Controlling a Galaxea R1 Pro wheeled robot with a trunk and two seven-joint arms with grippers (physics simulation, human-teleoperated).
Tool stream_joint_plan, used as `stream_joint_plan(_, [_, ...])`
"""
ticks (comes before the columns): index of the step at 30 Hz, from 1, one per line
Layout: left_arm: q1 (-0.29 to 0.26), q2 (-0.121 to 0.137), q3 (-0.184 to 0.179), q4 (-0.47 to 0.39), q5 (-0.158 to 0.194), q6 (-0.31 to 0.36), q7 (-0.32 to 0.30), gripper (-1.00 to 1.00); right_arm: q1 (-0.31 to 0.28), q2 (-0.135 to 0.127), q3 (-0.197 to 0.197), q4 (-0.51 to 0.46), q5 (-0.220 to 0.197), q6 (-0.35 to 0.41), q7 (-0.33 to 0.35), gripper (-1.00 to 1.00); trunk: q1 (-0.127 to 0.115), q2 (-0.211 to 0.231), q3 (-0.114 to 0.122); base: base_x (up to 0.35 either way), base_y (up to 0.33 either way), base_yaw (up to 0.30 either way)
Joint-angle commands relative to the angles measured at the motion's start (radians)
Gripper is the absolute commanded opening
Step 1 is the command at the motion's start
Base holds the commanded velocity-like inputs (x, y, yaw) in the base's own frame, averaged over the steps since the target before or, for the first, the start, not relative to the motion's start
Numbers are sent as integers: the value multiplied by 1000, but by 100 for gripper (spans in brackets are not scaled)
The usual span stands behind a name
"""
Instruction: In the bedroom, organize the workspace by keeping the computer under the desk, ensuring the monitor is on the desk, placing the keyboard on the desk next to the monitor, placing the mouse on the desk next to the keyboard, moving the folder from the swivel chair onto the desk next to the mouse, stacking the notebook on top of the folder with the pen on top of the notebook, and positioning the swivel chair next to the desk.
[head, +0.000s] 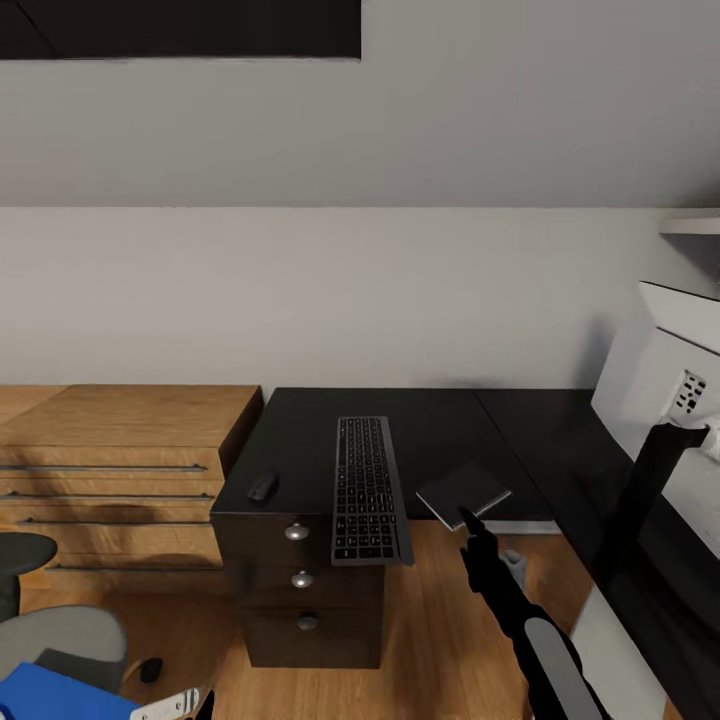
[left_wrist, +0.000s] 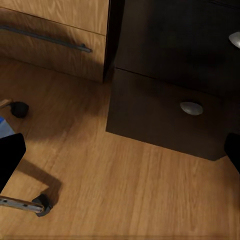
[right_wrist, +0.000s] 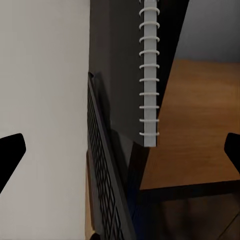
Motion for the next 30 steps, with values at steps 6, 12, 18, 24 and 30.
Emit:
stream_joint_plan(6, [0, -1, -2, -2, 9, 2, 2, 100, 0, -9, -10, -1, -7, 6, 2, 100, -19, 35, 15, -3, 0, 0])
stream_joint_plan(12, [0, -1, -2, -2, 9, 1, 2, 100, -1, -14, -33, -2, -8, 7, 2, 100, -42, 77, 34, 0, 0, 0])
stream_joint_plan(18, [0, -2, -3, -2, 9, 0, 2, 100, -1, -15, -45, -6, -8, 7, 2, 100, -65, 119, 52, 0, 0, 0])
stream_joint_plan(24, [0, -3, -3, -2, 9, 0, 2, 100, 0, -15, -71, -8, -8, 7, 2, 100, -88, 161, 71, 0, 0, 0])
stream_joint_plan(30, [0, -3, -3, -2, 9, 0, 2, 100, 0, -16, -88, -39, -6, 6, 2, 100, -111, 203, 90, 0, 0, 0])
